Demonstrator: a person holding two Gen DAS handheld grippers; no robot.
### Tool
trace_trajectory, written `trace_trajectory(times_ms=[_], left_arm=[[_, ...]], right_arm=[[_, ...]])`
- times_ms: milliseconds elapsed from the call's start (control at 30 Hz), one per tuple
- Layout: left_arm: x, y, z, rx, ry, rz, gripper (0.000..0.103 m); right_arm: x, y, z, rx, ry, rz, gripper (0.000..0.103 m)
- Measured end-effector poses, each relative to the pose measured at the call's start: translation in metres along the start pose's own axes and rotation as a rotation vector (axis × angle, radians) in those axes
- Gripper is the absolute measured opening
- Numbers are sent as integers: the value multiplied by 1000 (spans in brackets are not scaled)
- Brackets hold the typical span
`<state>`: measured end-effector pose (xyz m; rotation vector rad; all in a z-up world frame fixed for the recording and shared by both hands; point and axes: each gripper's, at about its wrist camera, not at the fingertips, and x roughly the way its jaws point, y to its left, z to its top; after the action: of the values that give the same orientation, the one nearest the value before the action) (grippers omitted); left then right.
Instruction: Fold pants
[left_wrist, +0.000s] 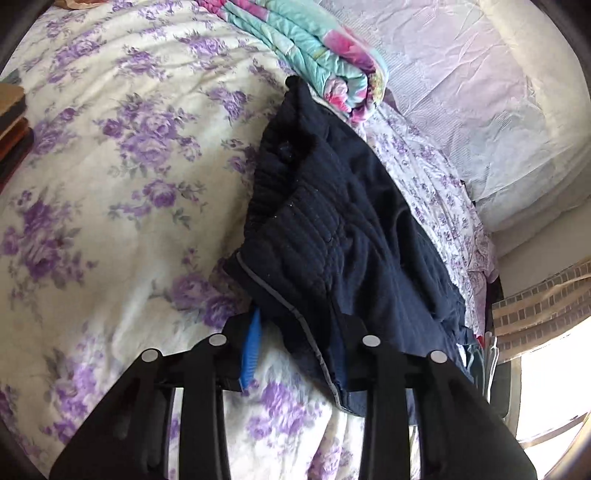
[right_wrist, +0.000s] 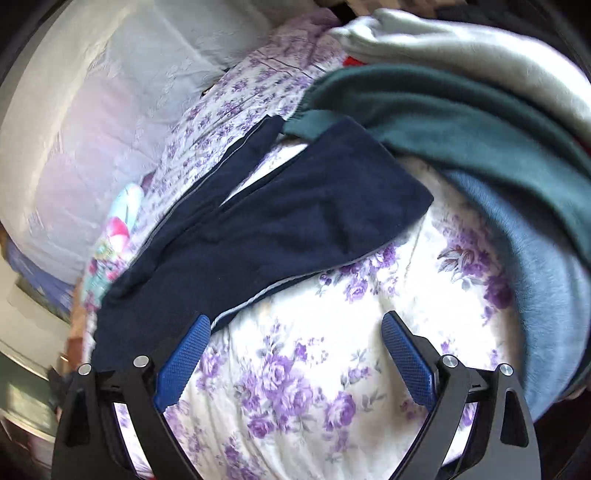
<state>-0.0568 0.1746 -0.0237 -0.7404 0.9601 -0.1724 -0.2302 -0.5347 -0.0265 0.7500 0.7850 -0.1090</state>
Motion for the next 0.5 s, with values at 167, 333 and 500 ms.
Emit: trace_trajectory(times_ms=[167, 333, 500], left_arm=[[-28, -3, 5, -25, -40, -67, 29], [-56, -3, 2, -20, -69, -65, 29], [-73, 22, -4, -44, -79, -30, 30]], right_arm=[[26, -5, 22, 28, -30, 15, 57], [26, 1, 28, 26, -37, 65, 10], [3, 22, 6, -135, 24, 35, 9]])
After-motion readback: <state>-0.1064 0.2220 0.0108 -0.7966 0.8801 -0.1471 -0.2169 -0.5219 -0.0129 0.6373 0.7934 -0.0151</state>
